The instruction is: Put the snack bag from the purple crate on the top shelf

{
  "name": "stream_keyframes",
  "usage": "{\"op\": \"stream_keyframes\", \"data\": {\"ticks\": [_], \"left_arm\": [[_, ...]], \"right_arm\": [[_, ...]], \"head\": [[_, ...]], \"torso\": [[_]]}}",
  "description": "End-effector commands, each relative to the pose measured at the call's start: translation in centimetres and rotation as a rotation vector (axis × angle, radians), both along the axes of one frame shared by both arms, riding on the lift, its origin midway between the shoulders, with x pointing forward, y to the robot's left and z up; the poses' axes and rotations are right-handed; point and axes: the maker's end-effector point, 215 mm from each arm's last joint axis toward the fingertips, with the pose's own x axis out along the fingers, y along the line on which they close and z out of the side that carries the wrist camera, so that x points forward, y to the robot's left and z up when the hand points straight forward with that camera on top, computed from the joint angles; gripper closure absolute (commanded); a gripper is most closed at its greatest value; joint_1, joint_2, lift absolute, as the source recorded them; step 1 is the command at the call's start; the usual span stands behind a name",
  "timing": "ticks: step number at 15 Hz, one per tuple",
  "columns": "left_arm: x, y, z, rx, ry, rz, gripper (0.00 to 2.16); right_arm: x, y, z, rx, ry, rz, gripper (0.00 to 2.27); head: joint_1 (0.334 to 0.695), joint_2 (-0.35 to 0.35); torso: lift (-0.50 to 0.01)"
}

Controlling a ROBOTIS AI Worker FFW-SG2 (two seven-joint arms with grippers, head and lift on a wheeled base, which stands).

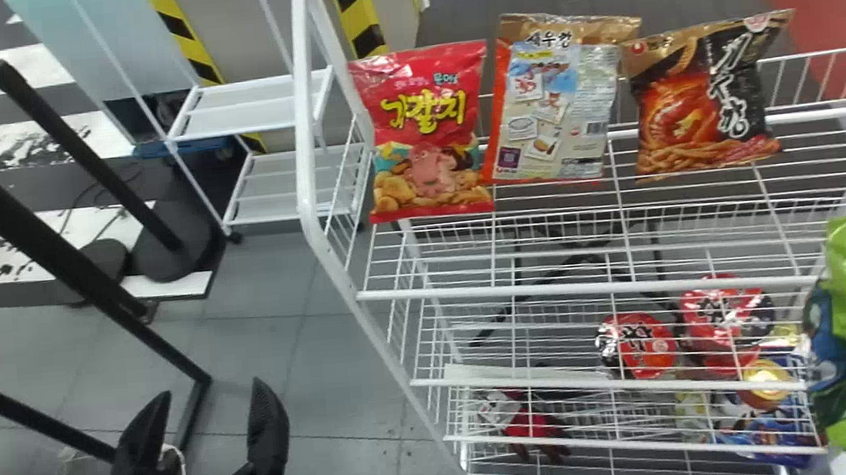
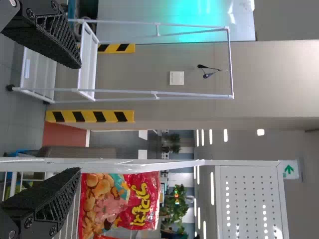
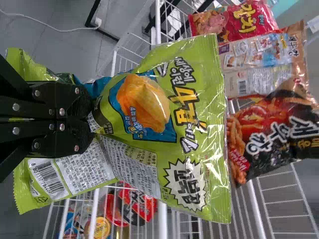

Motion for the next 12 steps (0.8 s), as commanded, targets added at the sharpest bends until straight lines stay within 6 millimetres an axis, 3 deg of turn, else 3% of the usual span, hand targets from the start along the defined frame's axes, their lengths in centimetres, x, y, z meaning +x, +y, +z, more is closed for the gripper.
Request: {"op": "stream_keyframes", "data": {"ticks": [1,4,8,12], "left_arm": [[0.0,0.1,0.1,0.001,-0.001,0.002,0.07],[-0.1,0.0,0.2,0.001,-0.001,0.0,0.07],[-0.1,-0.5,0.8,-0.002,-0.012,-0.009,0.07],[-0.2,-0.5,0.6,0.0,-0.007,-0.01,0.07]], "right_arm": [[1.1,0.3,2.1,0.004,-0.032,-0.006,2.12],[2.9,-0.2,4.0,-0.007,-0.072,-0.032,2.12],[6.8,-0.5,7.2,-0.061,-0.21,-0.042,2.12],[10.1,-1.0,8.1,-0.124,-0.282,-0.067,2.12]], "head": [[0.695,0.248],[0.695,0.244],[0.695,0.222],[0.695,0.196]], "torso": [[0.0],[0.0],[0.0],[0.0]]}}
